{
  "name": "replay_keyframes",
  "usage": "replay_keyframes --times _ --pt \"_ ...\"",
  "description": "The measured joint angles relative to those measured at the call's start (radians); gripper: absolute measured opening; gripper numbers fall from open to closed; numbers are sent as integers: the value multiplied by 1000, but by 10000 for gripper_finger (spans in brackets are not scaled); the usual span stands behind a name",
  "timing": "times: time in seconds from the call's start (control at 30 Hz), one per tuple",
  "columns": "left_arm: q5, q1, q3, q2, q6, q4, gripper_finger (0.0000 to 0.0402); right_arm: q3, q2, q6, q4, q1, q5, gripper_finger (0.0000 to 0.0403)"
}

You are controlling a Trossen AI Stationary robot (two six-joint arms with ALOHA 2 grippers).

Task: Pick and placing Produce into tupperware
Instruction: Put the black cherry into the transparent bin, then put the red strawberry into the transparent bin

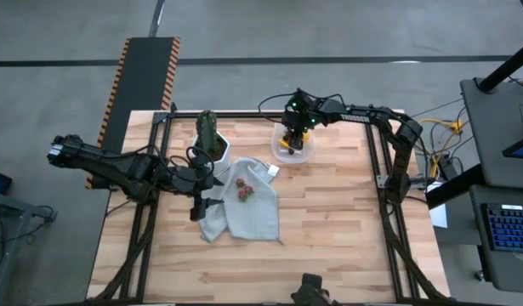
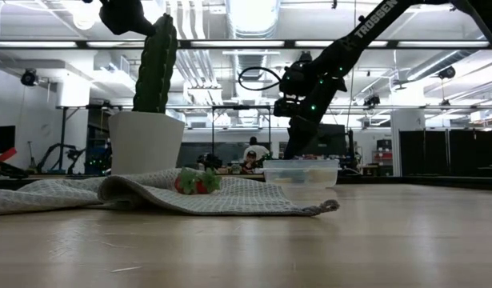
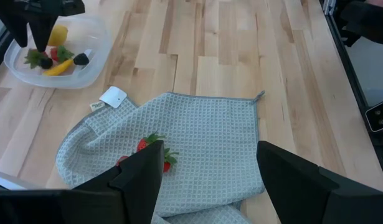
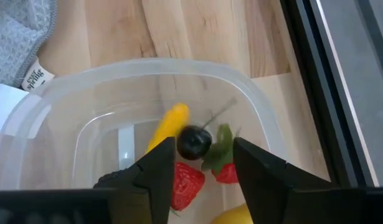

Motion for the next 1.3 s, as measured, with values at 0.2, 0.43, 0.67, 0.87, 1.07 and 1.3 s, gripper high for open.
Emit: replay_keyframes --times 0.2,0.43,0.67,0.87,1.07,1.3 --pt "0 0 0 0 0 0 242 0 0 -1 2 0 0 172" --pt "0 0 0 0 -1 0 242 2 -58 91 -5 7 -70 175" --pt "3 0 0 0 -1 0 242 -3 -255 151 -3 119 -373 171" --pt "3 0 0 0 -2 0 242 -59 -511 170 26 340 -351 171" --pt "3 0 0 0 -3 2 242 -231 -782 155 140 671 47 171" --pt "3 0 0 0 -3 25 242 -505 -1002 171 360 905 315 171"
